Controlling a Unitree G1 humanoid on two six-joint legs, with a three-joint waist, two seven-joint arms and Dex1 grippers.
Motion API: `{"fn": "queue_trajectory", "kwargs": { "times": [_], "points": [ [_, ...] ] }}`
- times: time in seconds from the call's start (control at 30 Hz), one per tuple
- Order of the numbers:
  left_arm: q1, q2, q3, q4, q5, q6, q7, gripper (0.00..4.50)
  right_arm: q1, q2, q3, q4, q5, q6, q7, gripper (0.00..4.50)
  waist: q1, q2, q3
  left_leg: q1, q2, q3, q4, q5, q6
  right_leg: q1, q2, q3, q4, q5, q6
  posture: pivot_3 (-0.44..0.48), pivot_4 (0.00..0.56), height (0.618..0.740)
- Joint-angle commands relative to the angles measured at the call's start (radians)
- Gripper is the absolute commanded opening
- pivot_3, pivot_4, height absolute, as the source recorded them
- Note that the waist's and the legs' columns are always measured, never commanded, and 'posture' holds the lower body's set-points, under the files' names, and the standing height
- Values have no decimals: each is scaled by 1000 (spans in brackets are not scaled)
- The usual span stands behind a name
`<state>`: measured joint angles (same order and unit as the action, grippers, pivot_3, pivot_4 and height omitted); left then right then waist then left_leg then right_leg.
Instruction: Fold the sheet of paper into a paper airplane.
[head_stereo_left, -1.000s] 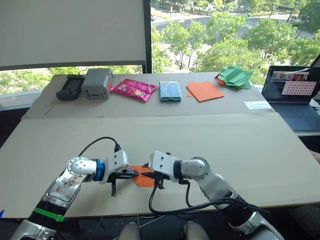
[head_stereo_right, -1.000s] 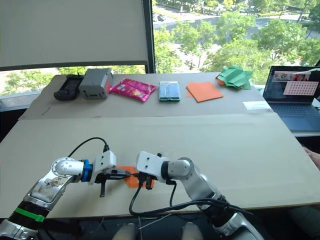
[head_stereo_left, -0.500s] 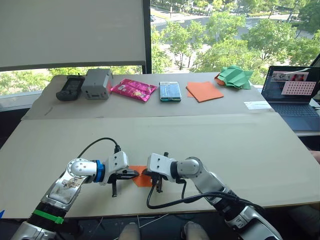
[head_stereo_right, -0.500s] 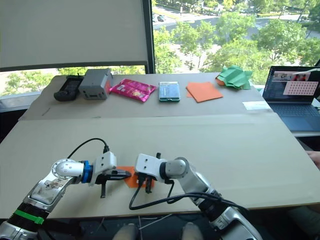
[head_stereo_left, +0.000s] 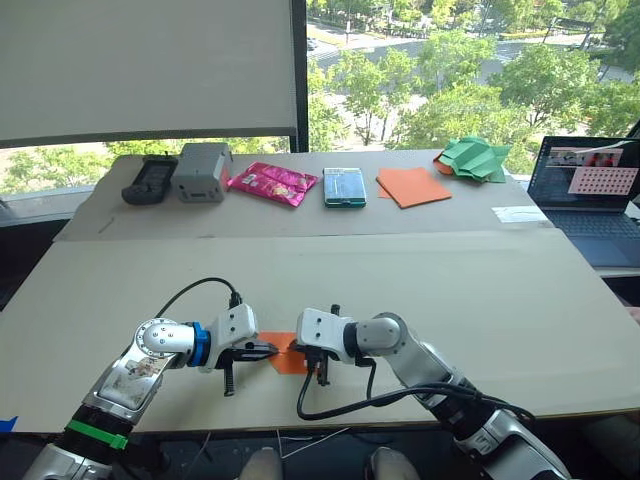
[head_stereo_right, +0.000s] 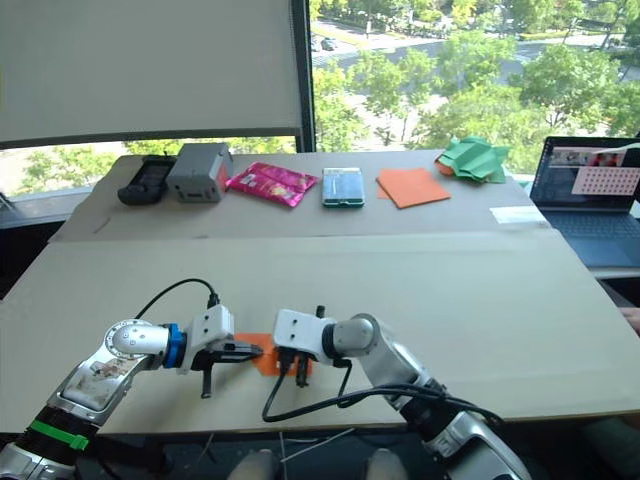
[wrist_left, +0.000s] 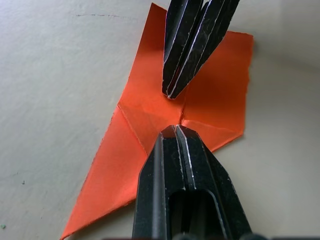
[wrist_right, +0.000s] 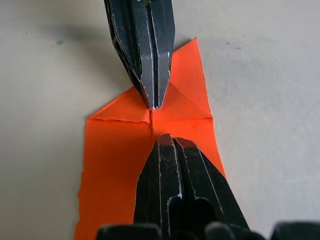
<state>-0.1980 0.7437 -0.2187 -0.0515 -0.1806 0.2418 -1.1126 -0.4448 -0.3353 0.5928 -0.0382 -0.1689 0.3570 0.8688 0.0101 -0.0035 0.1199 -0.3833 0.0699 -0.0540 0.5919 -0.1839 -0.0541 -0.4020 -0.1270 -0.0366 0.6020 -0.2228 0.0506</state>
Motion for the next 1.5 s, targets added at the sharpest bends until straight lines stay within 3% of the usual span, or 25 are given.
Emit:
{"fn": "queue_trajectory", "kwargs": {
  "times": [0.03,0.7,0.87,1.0,1.13,1.27,1.5],
  "points": [
    [-2,4,-12,18,23,6,-3,0,72,-81,7,40,-36,97,17,57,5,0,0,0,0,0,0,0,0,0,0,0,0,0,0,0,150,706],
    [-1,11,-7,24,31,-14,-16,0,246,-251,-95,-173,8,208,5,57,14,-1,-1,0,-1,1,1,-1,-2,3,-2,-1,-8,0,1,0,150,706],
    [-11,-1,-7,26,33,-12,-11,0,229,-179,-237,-336,178,135,14,57,17,-3,3,-2,-1,1,1,-1,-2,2,-2,-1,-8,0,1,0,150,706],
    [-16,-7,-4,27,32,-9,-8,0,217,-163,-264,-448,317,142,76,57,14,-1,6,-6,-1,1,0,-1,-2,-2,-2,-1,-8,0,1,0,150,706],
    [-20,-9,-4,33,34,-13,-7,0,167,-113,-190,-411,292,134,48,57,12,-1,7,-5,-1,1,0,-1,-2,-2,-2,-2,-8,0,1,0,150,706],
    [-22,-10,-2,28,34,-11,-7,0,82,-43,-111,-224,163,120,-64,57,10,-2,7,-5,-1,1,0,-1,-2,-2,-2,-2,-8,0,1,0,150,706],
    [-34,5,20,-5,8,12,-25,0,62,-41,-55,-59,97,143,-78,57,9,-2,7,-6,-1,1,0,-1,-2,-2,-2,-2,-6,0,1,0,150,706]
  ]
}}
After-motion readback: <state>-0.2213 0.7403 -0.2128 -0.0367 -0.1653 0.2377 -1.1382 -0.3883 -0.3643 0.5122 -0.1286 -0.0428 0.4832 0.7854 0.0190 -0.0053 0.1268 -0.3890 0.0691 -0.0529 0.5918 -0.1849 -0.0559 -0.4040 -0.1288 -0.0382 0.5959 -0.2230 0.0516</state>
